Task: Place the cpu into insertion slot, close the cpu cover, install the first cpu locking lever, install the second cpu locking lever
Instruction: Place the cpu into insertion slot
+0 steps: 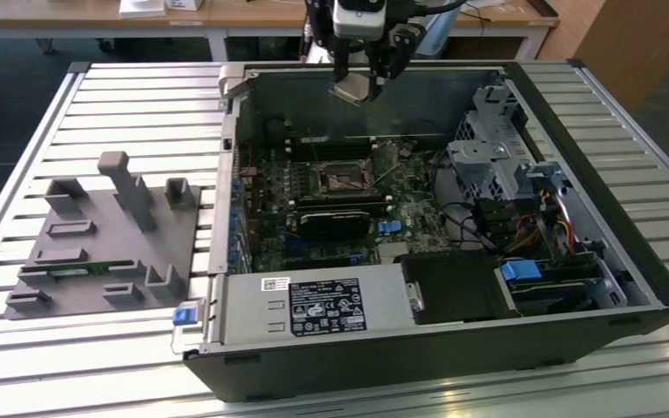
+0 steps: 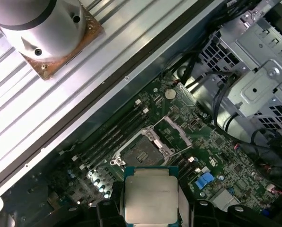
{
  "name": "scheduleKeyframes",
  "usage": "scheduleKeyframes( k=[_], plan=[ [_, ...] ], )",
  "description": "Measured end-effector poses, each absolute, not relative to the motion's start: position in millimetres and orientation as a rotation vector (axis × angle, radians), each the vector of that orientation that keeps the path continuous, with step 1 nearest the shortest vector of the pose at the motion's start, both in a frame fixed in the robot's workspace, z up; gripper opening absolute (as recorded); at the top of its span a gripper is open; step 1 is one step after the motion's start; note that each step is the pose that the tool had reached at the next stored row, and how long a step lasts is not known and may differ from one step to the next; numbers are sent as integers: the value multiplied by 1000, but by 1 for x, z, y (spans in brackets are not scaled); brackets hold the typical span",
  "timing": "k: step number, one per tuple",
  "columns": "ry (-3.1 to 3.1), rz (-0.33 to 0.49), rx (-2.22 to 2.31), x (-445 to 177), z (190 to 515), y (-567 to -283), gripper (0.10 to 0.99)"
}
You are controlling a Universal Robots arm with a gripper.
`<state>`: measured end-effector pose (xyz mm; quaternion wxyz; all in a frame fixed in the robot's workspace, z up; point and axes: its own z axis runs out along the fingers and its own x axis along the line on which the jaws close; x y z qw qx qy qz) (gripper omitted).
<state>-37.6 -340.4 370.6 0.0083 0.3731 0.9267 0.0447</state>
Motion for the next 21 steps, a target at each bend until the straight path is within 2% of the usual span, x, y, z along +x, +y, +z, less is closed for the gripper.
scheduleKeyframes(
  k=[21],
  plan=[
    [2704,135,1537,-39,367,-340,541]
  ],
)
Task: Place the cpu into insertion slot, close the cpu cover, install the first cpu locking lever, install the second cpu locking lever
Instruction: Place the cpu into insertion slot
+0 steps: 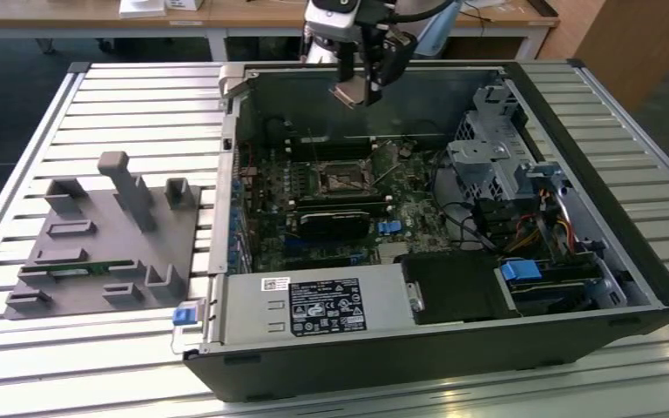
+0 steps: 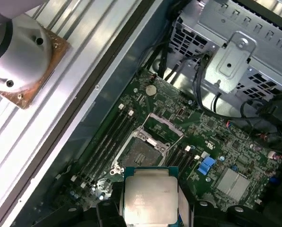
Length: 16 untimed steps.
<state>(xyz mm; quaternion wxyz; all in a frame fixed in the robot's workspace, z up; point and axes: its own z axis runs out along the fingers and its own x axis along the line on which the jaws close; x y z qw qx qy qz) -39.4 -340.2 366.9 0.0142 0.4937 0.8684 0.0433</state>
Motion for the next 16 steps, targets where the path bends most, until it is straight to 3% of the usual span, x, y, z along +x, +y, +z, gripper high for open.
scheduleKeyframes(
  k=[16],
  plan=[
    [2464,127,1880,-39,363,-340,541]
  ],
)
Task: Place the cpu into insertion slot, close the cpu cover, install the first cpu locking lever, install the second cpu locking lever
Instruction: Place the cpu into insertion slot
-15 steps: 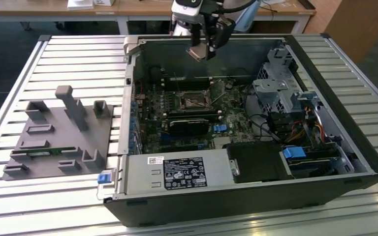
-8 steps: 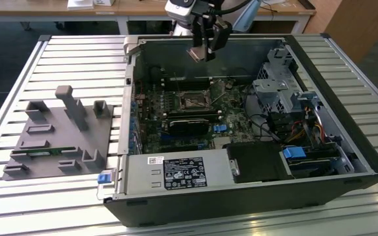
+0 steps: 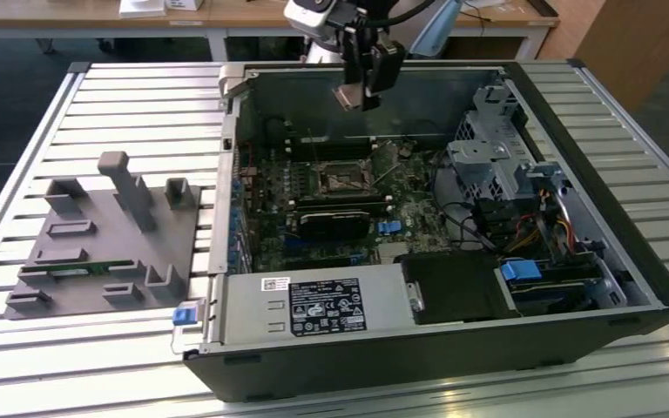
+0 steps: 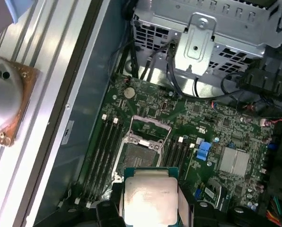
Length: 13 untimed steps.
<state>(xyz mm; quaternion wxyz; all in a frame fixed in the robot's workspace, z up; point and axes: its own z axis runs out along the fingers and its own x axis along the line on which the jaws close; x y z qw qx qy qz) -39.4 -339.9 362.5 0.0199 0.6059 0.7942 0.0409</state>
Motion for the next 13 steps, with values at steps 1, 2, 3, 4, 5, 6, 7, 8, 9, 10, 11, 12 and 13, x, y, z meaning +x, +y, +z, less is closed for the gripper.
scheduleKeyframes(
  k=[1,2,3,4,5,6,7,8,9,10,11,12,13],
  plan=[
    [2450,126,1897,-39,362,-340,541],
    [2435,126,1915,-39,362,-340,541],
    [2420,125,1934,-39,362,-340,541],
    [2405,125,1952,-39,362,-340,541],
    [2389,124,1969,-39,362,-340,541],
    [2374,124,1987,-39,361,-340,541],
    [2359,123,2004,-39,361,-340,541],
    [2343,123,2021,-39,361,-340,541],
    [2328,122,2038,-39,361,-340,541],
    [2312,122,2055,-39,361,-340,541],
    [2295,121,2073,-39,360,-339,541],
    [2278,121,2091,-39,360,-339,541],
    [2261,120,2108,-39,360,-339,541]
  ],
)
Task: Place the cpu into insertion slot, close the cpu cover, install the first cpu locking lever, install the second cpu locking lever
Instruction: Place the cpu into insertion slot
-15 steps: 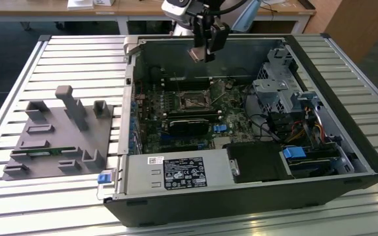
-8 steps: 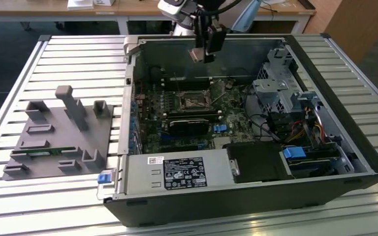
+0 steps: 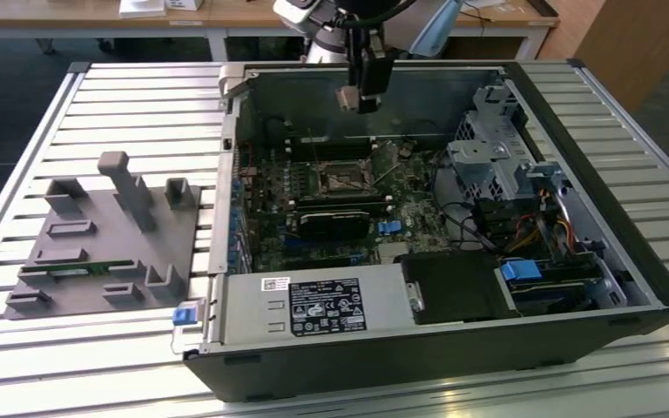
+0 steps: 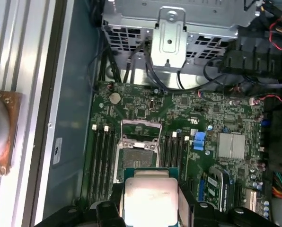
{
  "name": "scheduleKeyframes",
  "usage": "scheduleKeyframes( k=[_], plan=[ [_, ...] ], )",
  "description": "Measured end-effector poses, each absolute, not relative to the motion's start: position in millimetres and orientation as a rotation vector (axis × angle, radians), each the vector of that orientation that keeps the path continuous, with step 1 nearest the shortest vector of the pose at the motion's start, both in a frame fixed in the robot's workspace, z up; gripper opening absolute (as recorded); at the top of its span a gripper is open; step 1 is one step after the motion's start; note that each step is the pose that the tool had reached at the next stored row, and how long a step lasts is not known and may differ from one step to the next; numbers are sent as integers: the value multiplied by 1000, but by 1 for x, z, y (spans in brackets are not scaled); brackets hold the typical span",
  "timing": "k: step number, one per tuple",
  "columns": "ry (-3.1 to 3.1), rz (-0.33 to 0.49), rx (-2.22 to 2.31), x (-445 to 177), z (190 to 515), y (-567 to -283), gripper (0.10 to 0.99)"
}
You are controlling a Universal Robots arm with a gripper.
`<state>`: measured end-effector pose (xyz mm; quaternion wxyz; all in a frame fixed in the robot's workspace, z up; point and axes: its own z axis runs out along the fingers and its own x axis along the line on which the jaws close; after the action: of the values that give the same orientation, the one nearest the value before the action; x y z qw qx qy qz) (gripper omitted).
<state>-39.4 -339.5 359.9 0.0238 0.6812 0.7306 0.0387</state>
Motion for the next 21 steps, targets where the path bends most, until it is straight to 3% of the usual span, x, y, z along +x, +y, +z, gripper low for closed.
scheduleKeyframes(
  k=[21],
  plan=[
    [2163,122,2200,-40,346,-339,541]
  ],
)
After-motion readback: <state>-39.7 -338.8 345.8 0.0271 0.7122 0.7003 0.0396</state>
